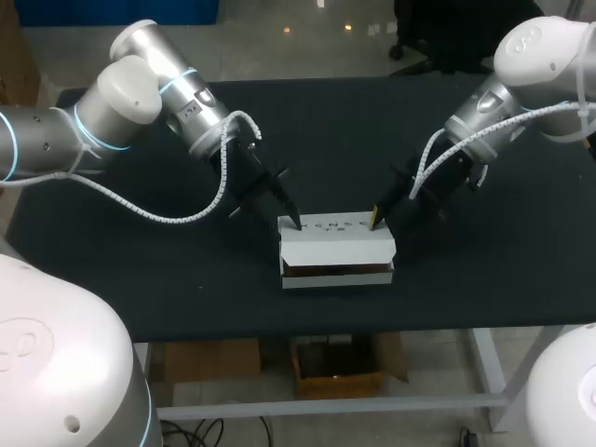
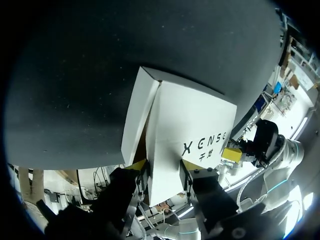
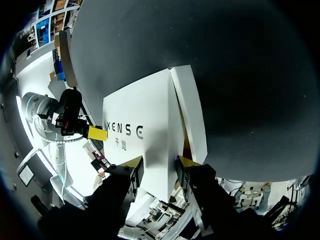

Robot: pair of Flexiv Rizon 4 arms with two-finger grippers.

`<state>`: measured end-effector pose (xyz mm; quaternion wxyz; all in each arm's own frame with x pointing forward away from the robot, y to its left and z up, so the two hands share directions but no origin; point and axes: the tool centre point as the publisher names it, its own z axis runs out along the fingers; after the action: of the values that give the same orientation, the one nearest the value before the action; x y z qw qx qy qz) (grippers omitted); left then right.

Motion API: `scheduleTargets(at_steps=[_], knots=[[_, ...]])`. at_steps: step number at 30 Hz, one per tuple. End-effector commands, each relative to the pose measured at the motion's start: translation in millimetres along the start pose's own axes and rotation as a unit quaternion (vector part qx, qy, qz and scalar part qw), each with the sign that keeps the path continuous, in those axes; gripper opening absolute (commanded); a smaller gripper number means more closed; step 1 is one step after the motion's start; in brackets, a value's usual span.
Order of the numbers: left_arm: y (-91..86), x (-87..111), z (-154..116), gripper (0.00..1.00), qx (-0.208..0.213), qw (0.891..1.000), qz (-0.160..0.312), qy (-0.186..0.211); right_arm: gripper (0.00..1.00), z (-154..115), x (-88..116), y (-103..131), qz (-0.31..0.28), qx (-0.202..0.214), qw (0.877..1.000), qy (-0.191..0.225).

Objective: Assemble the packaging by folding the flat box into shape, placing the metal phone stand inside, and closing the box properly

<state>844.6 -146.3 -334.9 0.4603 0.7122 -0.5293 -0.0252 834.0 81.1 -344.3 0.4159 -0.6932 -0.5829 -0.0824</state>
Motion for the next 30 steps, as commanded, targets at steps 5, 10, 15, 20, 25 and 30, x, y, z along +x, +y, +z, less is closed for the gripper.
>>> scheduleTargets(at_steps=[5,10,15,20,25,30], knots=[[2.7,-0.8,0,0.43,0.015,1.0,0.001,-0.007,0.4,1,-1,1,-0.003,0.002,1.0,-0.002],[3.1,-1.0,-1,0.45,0.025,1.0,0.002,-0.011,0.42,1,-3,3,-0.005,0.004,1.0,-0.004],[3.0,-2.0,-2,0.45,0.029,1.0,0.001,-0.01,0.42,1,-5,4,-0.006,0.003,1.0,-0.006],[3.0,-2.7,-4,0.45,0.035,0.999,0.001,-0.013,0.42,1,-7,7,-0.006,0.004,1.0,-0.008],[3.4,-2.9,-5,0.45,0.049,0.999,0.005,-0.02,0.43,3,-6,10,-0.007,0.006,1.0,-0.013],[5.9,-5.4,-9,0.47,0.064,0.998,0.011,-0.012,0.45,4,-4,13,-0.01,0.009,1.0,-0.016]])
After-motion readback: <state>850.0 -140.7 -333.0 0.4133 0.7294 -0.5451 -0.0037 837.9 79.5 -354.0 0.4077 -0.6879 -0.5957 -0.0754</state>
